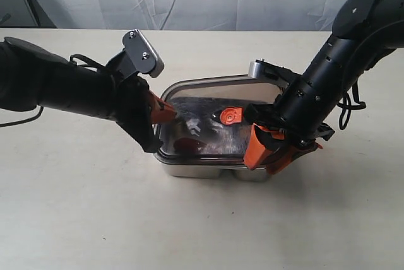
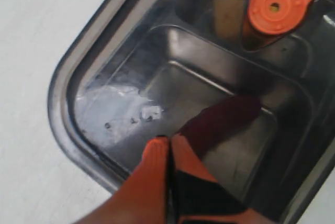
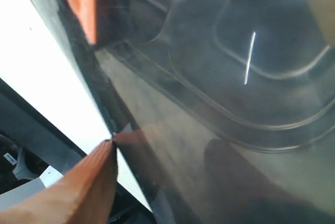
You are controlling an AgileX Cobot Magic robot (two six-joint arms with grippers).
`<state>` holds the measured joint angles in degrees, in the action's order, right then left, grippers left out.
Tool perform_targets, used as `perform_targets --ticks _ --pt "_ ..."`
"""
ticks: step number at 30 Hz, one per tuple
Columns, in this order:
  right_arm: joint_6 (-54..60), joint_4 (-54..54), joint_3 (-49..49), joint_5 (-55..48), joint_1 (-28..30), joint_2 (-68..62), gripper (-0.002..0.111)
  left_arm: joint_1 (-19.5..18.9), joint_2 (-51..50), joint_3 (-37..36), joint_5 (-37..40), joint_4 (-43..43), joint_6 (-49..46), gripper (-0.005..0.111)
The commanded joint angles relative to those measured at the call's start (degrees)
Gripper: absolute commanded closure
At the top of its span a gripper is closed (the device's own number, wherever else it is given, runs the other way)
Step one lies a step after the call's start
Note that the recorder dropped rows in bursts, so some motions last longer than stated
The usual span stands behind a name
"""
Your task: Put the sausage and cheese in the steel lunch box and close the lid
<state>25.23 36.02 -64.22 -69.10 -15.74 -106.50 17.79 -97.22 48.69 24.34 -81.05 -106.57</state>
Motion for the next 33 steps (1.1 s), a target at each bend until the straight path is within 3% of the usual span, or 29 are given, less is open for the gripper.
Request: perform_targets --ticks 1,14,19,25,31,33 --pt "-1.0 -5.7 0.4 -0.9 0.4 0.1 0.06 0.0 -0.3 0.3 0.9 -0.2 -1.6 0.107" --pt "-2.1 -6.4 0.4 -0.9 0.4 0.9 0.06 0.0 -7.8 0.3 1.0 0.3 -1.4 0.107" --pt "-10.6 -19.8 0.4 -0.9 0.4 3.9 0.06 0.0 -7.8 0.3 0.9 0.3 -1.4 0.107" --pt "-12.0 -18.6 0.4 -0.9 0.4 4.7 0.059 0.0 -7.8 0.3 0.9 0.3 -1.4 0.107" --pt "-13.3 -19.0 0.4 -0.9 0.4 4.7 0.029 0.0 -7.8 0.3 0.9 0.3 -1.4 0.107" --pt "-13.3 -19.0 0.4 -0.9 0.4 4.7 0.024 0.0 -7.8 0.3 0.9 0.3 -1.4 0.107"
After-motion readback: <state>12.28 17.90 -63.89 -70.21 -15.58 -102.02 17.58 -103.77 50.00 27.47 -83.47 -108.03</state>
